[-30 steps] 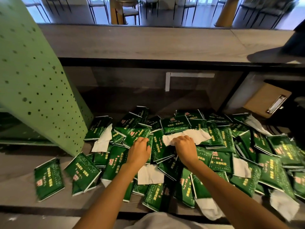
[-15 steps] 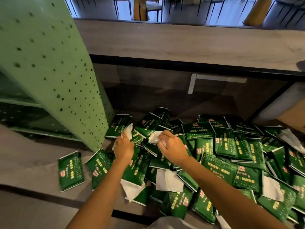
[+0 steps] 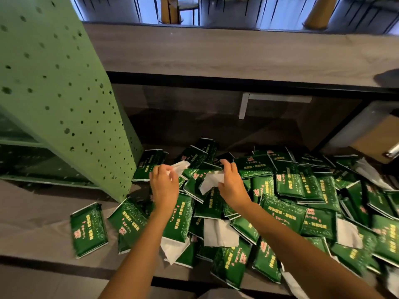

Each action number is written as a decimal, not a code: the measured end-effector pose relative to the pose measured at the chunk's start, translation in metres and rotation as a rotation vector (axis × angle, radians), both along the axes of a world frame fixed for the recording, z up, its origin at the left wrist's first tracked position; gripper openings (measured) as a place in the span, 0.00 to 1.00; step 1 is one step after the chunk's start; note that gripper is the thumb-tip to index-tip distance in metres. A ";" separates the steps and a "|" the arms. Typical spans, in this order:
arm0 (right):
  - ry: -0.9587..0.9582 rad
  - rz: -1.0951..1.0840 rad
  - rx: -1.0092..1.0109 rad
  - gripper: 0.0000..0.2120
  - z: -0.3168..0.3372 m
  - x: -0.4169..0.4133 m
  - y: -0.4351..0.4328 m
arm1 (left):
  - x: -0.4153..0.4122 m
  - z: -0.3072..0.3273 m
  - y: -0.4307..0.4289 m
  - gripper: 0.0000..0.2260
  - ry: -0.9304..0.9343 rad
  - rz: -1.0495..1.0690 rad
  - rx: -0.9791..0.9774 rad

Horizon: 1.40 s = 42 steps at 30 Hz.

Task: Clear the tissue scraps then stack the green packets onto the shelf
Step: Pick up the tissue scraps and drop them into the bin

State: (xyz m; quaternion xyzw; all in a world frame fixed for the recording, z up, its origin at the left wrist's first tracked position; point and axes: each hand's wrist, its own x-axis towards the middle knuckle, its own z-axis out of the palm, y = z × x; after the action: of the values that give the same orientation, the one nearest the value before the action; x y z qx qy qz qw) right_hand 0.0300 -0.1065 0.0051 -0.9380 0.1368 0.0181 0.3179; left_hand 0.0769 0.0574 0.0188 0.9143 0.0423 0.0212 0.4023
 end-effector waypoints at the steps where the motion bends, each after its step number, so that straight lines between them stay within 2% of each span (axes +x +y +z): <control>1: 0.003 -0.031 -0.008 0.28 0.000 -0.003 -0.005 | -0.004 0.009 -0.006 0.06 0.012 0.001 -0.072; 4: -0.010 -0.094 -0.110 0.16 0.005 -0.017 -0.022 | -0.015 0.030 -0.026 0.01 0.062 -0.015 -0.242; 6: -0.041 -0.168 -0.126 0.12 0.011 -0.029 -0.035 | -0.021 0.036 -0.040 0.02 0.014 -0.047 -0.315; 10: -0.105 -0.274 -0.177 0.12 0.026 -0.067 -0.067 | -0.038 0.040 -0.072 0.08 -0.005 -0.152 -0.388; 15: -0.122 -0.408 -0.201 0.16 0.036 -0.127 -0.117 | -0.075 0.043 -0.128 0.17 -0.025 -0.345 -0.319; 20: -0.453 -0.424 -0.184 0.13 0.024 -0.205 -0.168 | -0.137 0.039 -0.201 0.14 0.025 -0.487 -0.427; 24: -0.566 -0.539 -0.252 0.12 0.009 -0.278 -0.206 | -0.204 0.031 -0.252 0.15 0.068 -0.657 -0.438; 27: -0.608 -0.684 -0.280 0.16 -0.004 -0.331 -0.216 | -0.251 0.019 -0.284 0.15 0.114 -0.798 -0.437; 34: -0.607 -1.046 -0.278 0.17 -0.082 -0.450 -0.222 | -0.367 -0.048 -0.329 0.12 0.179 -1.168 -0.332; 39: -0.610 -1.213 -0.332 0.15 -0.172 -0.517 -0.208 | -0.430 -0.127 -0.321 0.14 0.188 -1.358 -0.188; 42: -0.531 -1.293 -0.333 0.13 -0.230 -0.550 -0.198 | -0.458 -0.182 -0.318 0.14 0.218 -1.427 -0.108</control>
State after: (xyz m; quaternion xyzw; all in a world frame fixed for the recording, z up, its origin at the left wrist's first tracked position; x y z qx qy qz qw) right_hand -0.5200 -0.3047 -0.2251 -0.6780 0.5841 -0.4236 0.1404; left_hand -0.3809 -0.2601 -0.1633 0.6949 -0.5241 -0.3400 0.3561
